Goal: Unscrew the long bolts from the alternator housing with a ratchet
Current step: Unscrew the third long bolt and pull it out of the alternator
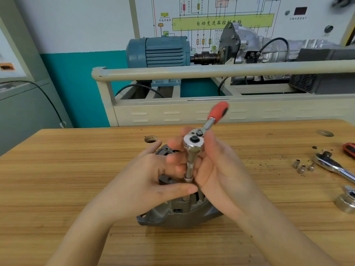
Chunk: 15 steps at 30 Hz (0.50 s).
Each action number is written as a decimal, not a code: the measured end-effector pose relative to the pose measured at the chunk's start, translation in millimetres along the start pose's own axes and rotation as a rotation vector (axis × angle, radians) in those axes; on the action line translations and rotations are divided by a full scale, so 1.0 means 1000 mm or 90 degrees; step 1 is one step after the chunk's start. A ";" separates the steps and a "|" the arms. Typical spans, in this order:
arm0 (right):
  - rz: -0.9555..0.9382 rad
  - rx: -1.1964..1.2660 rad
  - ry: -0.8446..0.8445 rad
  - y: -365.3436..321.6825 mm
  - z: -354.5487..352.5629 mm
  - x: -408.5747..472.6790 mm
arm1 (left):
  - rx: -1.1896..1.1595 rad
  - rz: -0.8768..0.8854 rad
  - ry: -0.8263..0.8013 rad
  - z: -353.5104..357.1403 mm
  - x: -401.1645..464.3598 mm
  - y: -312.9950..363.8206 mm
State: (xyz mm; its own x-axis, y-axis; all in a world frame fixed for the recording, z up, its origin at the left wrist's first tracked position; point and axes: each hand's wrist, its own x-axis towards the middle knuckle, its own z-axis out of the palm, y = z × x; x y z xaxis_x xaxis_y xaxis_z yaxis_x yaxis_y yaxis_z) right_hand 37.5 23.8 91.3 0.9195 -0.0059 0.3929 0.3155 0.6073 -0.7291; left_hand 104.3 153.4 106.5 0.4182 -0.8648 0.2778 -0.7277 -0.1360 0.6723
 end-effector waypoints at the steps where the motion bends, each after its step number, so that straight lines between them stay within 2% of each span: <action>1: 0.003 0.008 -0.001 0.000 -0.001 0.000 | 0.001 -0.004 0.001 0.000 0.000 0.000; 7: -0.048 0.022 0.020 0.002 -0.001 -0.004 | 0.112 -0.012 0.037 0.004 0.003 -0.004; 15: -0.006 0.021 -0.013 0.002 -0.001 0.001 | 0.005 -0.024 -0.008 -0.002 -0.001 -0.001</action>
State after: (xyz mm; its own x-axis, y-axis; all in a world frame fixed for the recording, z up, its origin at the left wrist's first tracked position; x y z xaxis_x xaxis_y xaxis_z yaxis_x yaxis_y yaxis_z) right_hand 38.8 24.7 89.6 0.9111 0.0045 0.4122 0.3165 0.6330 -0.7065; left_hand 105.7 154.8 107.0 0.4380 -0.8652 0.2440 -0.7158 -0.1714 0.6769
